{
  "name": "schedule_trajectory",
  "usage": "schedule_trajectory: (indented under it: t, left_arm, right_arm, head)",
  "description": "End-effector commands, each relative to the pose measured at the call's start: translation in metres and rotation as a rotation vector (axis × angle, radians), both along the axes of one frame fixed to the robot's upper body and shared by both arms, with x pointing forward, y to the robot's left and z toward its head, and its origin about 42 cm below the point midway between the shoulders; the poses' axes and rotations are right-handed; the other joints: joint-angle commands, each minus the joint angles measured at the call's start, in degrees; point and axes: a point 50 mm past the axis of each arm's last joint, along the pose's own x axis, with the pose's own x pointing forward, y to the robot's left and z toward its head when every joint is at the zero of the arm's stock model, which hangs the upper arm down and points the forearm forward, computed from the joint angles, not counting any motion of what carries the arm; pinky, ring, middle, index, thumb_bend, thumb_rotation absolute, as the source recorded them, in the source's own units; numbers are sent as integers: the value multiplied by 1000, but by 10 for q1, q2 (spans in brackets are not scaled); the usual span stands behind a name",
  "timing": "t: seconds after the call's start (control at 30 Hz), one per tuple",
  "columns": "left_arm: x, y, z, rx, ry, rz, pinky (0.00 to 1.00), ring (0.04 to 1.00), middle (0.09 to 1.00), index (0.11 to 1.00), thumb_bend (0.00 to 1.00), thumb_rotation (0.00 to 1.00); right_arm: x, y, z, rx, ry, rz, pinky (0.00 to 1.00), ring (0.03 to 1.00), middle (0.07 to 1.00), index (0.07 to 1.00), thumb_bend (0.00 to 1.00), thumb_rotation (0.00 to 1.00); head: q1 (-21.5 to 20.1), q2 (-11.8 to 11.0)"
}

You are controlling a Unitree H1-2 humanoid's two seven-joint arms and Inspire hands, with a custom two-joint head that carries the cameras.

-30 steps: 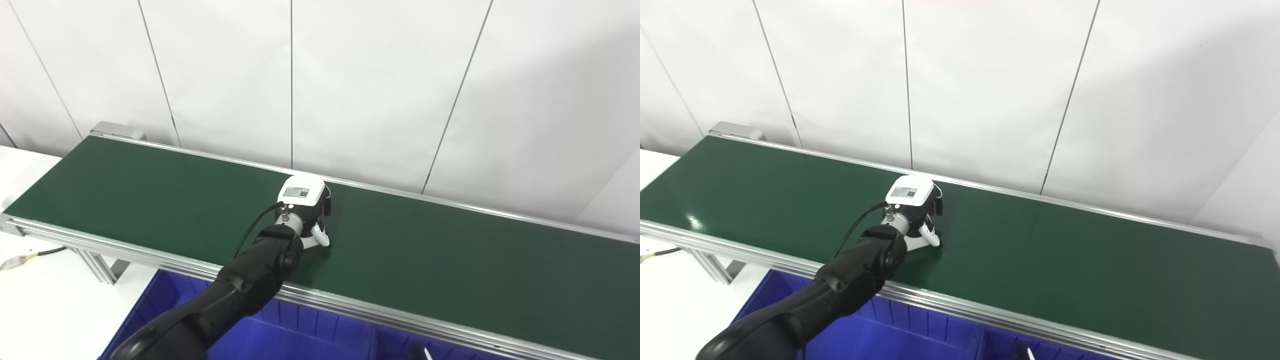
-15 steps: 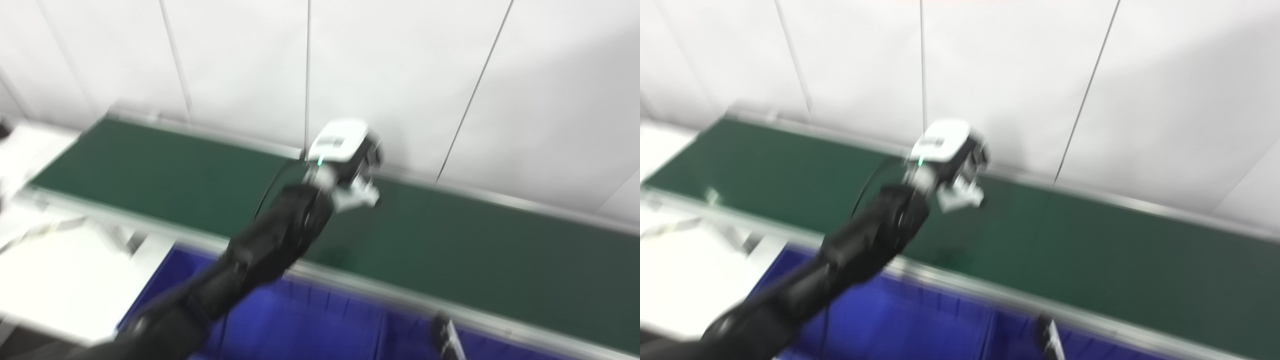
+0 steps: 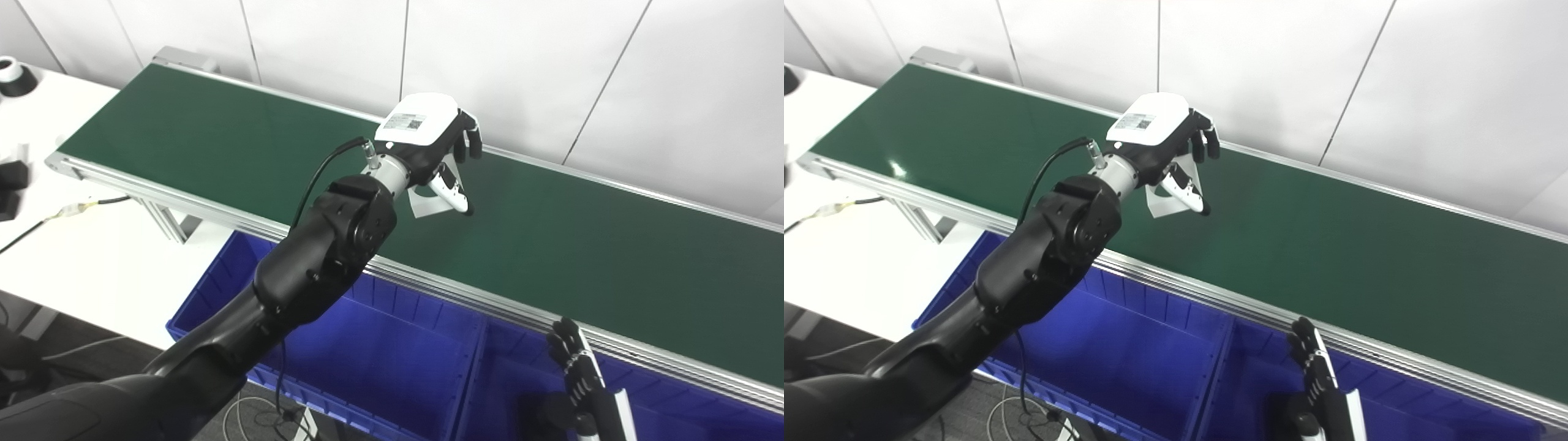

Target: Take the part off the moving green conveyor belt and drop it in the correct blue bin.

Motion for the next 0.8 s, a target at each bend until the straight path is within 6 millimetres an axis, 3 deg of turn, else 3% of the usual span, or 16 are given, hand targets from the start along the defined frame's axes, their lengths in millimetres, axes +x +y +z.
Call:
schedule_trajectory:
  t: [0.0,0.23,0.53,0.77]
  left_arm:
    - [-9,6,11,21,-70,-5,271,369,467,530,499,0]
    - [-43,22,-7,62,-32,-21,370,420,490,508,504,0]
    - [-73,42,-23,141,50,-39,301,375,463,536,498,0]
    - [-88,54,-50,195,166,-45,362,398,476,529,501,0]
  right_arm:
    - [3,-1,15,26,-85,7,896,909,934,963,981,983]
    - [5,-11,17,24,-91,5,895,908,938,972,978,990]
    - [7,-20,18,32,-89,13,903,919,948,992,942,985]
    - [8,-23,18,22,-89,13,897,907,945,993,926,985]
  head:
    - [13,3]
    - [60,1]
    - [84,-2]
    - [82,-6]
